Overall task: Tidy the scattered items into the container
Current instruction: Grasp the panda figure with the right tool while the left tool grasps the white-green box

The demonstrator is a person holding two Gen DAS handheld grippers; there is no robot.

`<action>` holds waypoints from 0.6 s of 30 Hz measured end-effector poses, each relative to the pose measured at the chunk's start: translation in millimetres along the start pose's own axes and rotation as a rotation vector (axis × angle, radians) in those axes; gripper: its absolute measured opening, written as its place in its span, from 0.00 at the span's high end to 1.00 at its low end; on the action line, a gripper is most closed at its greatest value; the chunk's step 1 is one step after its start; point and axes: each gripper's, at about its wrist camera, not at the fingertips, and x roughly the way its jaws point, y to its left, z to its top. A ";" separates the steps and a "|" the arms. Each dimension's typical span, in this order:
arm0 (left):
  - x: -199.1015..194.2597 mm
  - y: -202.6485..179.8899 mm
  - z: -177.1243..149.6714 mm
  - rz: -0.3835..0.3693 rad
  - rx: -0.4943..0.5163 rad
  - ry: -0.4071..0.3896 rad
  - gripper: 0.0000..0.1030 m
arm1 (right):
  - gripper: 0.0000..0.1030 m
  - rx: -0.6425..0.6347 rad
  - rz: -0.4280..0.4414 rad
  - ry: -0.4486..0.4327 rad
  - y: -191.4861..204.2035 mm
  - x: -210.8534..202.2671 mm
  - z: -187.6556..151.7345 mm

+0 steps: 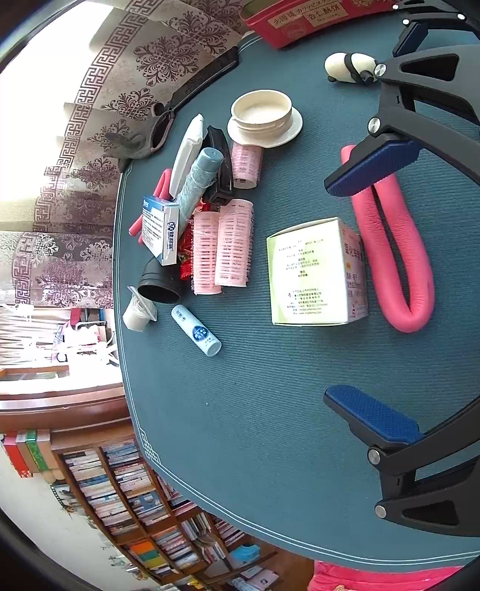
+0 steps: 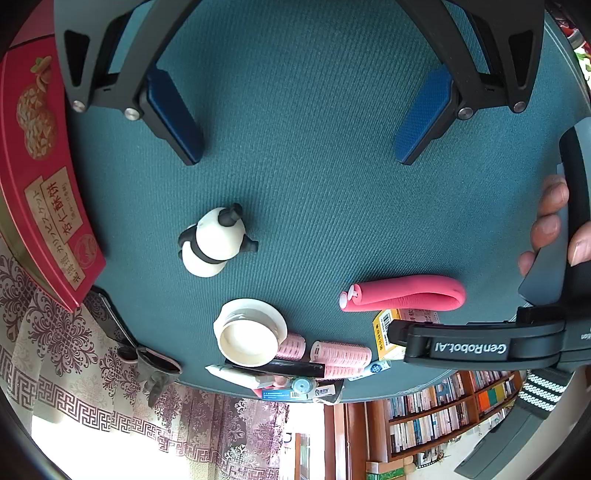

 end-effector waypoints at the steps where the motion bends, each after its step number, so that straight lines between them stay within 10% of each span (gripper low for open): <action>1: 3.9 -1.0 3.0 -0.002 -0.003 0.006 0.00 | 0.00 0.000 0.000 0.000 -0.1 0.1 0.1; 18: 40.1 10.5 1.9 0.022 -0.026 0.055 0.00 | 0.00 -0.001 0.001 -0.001 -0.4 0.0 -1.2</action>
